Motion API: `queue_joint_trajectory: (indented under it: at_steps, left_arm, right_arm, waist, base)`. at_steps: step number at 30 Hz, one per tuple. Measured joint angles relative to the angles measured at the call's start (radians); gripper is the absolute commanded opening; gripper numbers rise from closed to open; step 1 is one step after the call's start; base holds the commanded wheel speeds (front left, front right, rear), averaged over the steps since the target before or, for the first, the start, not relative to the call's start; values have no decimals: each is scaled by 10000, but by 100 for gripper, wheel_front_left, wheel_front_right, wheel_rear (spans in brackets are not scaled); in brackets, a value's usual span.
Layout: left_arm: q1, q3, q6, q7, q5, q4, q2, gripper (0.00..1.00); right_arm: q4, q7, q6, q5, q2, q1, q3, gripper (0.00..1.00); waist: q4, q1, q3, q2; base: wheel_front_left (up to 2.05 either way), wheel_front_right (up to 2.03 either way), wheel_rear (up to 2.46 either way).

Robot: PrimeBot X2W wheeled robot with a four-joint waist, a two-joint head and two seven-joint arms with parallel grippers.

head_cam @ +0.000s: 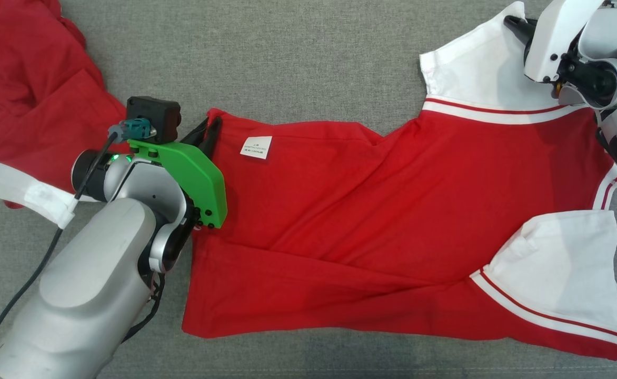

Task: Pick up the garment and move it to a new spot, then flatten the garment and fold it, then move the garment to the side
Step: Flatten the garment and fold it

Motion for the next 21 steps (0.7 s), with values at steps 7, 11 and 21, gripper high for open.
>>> queue_joint_trajectory:
  at_steps: [7,11,21]
  left_arm:
    - [48,50,17,-311,-13,-17,2,0]
    - [160,82,19,-435,-73,8,36,0]
    - [838,25,44,-445,-293,-27,192,0]
  right_arm:
    - [-86,-483,0,347,-130,36,201,0]
    - [-102,-677,0,589,-151,182,360,0]
    - [-1078,-976,0,1814,-416,1127,857,0]
  waist:
    - [-7,0,-222,0]
    - [-36,0,-454,0]
    - [-200,0,-1221,0]
  base:
    - [0,0,0]
    - [0,0,0]
    - [0,0,0]
